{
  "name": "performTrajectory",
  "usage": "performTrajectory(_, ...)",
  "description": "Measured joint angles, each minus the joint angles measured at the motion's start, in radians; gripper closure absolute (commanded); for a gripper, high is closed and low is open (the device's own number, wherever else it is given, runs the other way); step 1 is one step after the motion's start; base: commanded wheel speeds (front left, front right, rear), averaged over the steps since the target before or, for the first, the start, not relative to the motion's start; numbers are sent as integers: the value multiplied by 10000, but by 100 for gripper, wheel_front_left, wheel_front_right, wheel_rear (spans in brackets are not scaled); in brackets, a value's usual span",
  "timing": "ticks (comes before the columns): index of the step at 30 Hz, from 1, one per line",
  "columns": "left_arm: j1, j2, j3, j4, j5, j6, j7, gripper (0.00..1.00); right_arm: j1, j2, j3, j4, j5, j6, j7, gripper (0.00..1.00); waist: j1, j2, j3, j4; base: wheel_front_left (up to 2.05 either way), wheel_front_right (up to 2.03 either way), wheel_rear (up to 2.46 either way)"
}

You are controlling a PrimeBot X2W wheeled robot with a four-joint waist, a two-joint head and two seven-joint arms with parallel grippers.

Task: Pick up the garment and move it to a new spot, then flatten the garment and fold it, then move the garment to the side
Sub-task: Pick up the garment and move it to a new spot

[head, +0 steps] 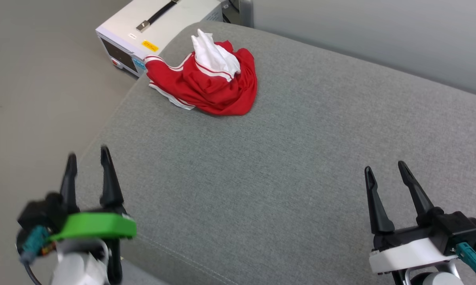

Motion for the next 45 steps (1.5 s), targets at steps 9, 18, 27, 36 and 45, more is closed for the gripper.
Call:
performTrajectory(9,-4044,1388,422,1653,-270,-899,-4,0,-976,-583,52,-629,-169,0,-2,0,0,0,1037,-420,0,0,0)
performTrajectory(18,-7804,3471,-2015,3856,-2207,-938,1227,0,-1844,-1066,84,-1313,-328,0,-2,0,2,0,2346,-1026,0,0,0)
performTrajectory(27,-10084,4497,-4715,5513,-4619,-938,6209,0,-2135,-1275,96,-1705,-416,0,-2,0,2,1,3323,-1791,0,0,0)
performTrajectory(36,-10563,5329,-6842,6590,-5741,-940,9820,0,-2305,-1492,-48,-1881,-424,0,-2,0,1,0,4192,-2470,0,0,0)
performTrajectory(45,-10583,5402,-7336,7517,-6132,-938,9960,0,-2432,-1517,-88,-1904,-418,0,-2,0,-1,1,4739,-2971,0,0,0)
